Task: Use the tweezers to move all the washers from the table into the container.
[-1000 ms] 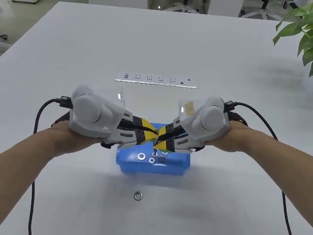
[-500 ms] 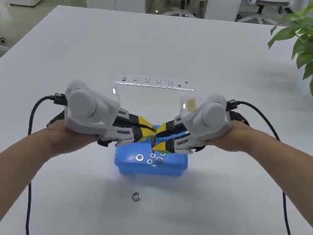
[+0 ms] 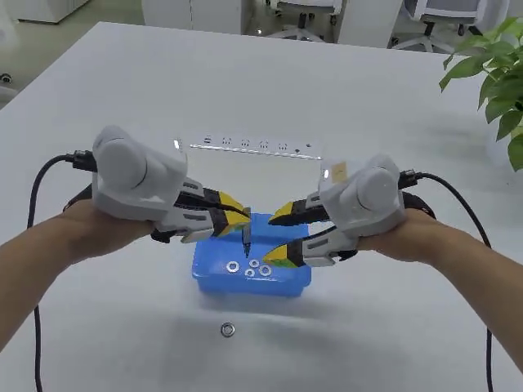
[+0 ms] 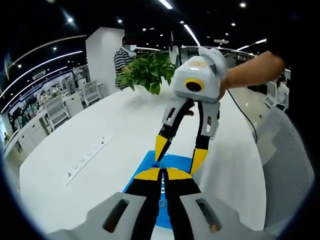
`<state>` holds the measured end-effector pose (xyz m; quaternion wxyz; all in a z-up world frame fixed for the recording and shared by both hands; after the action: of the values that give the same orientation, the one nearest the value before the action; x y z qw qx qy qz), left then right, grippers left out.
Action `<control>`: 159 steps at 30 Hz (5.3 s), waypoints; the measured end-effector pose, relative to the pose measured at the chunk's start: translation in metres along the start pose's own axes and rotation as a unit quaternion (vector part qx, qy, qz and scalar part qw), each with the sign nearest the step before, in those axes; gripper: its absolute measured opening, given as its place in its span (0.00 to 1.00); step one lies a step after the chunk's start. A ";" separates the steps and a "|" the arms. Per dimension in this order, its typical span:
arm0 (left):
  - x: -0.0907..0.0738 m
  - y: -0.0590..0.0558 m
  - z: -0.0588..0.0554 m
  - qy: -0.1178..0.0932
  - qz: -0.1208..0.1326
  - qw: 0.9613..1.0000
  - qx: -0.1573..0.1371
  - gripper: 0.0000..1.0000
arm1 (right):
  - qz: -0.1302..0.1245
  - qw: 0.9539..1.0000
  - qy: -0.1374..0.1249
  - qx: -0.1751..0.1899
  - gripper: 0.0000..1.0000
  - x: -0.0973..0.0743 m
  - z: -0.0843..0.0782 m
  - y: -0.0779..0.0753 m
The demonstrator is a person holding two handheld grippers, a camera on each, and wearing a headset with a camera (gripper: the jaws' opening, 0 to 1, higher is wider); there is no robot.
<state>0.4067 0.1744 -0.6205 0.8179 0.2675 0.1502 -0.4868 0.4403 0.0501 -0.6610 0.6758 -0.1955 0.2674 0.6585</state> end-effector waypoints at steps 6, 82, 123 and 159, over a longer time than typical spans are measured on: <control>-0.007 -0.003 0.001 0.007 0.004 1.000 -0.006 0.06 | -0.004 1.000 -0.006 0.014 0.45 -0.009 -0.006 0.008; -0.013 -0.082 -0.033 0.014 -0.038 0.999 0.006 0.06 | 0.046 0.999 -0.004 0.018 0.57 0.021 -0.039 0.069; -0.013 -0.075 -0.032 0.025 -0.104 0.993 0.047 0.06 | 0.110 0.991 0.030 -0.063 0.09 0.067 -0.020 0.072; -0.022 -0.078 -0.047 -0.003 -0.064 0.997 -0.042 0.64 | 0.093 0.994 0.014 -0.060 0.07 0.048 -0.002 0.069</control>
<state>0.3285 0.1875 -0.6698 0.7959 0.2218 0.1849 -0.5321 0.3707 0.0905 -0.6860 0.5946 -0.2195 0.2536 0.7307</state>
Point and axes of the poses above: the centre of the closed fingertips' face, and the gripper's own axes: x roughly forward along the fingers, y roughly to its left, z roughly out of its top, the point moved 7 cm from there along -x, roughly backward along the fingers, and after that the axes turned 14 degrees about x, right-handed, at the moved point
